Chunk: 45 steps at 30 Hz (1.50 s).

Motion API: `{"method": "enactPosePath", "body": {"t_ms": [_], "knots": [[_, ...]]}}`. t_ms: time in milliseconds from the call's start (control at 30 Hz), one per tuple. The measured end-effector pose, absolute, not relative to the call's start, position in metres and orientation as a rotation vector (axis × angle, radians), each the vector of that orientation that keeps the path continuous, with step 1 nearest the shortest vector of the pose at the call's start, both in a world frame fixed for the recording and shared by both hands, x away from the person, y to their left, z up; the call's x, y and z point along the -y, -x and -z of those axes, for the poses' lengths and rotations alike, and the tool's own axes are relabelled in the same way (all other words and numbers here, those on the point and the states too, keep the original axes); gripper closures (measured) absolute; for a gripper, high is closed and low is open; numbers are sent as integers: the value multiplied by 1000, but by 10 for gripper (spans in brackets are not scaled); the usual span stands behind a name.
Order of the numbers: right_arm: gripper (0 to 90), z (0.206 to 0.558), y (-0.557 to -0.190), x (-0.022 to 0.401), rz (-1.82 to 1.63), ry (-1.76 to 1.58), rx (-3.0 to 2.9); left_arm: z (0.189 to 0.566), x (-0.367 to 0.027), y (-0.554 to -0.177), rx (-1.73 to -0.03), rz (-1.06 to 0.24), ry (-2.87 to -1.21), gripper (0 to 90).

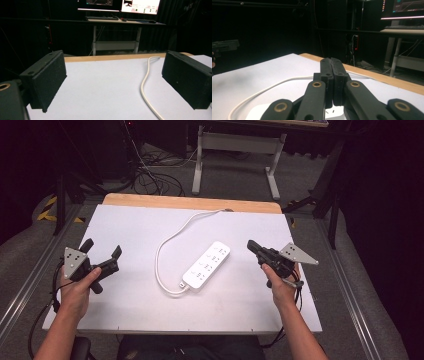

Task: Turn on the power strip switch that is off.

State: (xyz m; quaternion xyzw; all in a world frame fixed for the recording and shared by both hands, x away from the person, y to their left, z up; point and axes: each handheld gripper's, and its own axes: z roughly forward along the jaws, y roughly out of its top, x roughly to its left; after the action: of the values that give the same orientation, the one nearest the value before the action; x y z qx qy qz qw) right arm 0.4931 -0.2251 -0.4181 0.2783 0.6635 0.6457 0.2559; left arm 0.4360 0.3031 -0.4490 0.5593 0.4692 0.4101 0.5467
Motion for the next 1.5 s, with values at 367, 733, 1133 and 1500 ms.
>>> {"method": "enactPosePath", "body": {"t_ms": [367, 733, 1133, 1500], "knots": [[767, 419, -492, 224, -1736, -750, -1802, 449, -304, -436, -1106, -972, -1324, 60], [427, 421, -497, 221, -1659, -792, -1784, 449, -304, -436, -1104, -972, -1323, 60], [60, 425, -499, 228, -1659, -831, -1767, 449, -303, -436, -1101, -971, -1326, 60], [40, 424, -498, 231, -1645, -837, -1734, 449, -303, -436, -1101, -975, -1327, 60]]}}
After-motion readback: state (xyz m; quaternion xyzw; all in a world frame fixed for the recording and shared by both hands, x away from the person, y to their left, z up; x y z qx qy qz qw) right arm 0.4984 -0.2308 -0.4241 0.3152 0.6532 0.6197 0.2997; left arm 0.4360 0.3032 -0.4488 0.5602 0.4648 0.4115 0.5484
